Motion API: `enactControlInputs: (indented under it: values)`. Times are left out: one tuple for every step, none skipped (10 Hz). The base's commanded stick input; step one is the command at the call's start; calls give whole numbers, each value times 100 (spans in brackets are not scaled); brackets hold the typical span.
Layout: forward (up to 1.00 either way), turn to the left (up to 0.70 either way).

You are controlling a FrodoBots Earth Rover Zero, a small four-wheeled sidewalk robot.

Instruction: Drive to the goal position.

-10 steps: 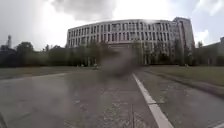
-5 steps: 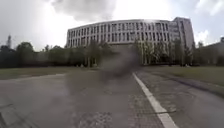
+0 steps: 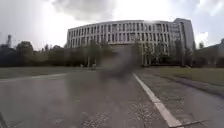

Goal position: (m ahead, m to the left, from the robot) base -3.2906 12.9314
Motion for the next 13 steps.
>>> enactControlInputs:
  values:
    - [70,0]
    - [70,0]
    - [70,0]
    - [70,0]
    - [70,0]
    - [70,0]
    - [70,0]
    - [70,0]
    - [70,0]
    - [70,0]
    - [70,-1]
    - [70,-2]
    - [70,0]
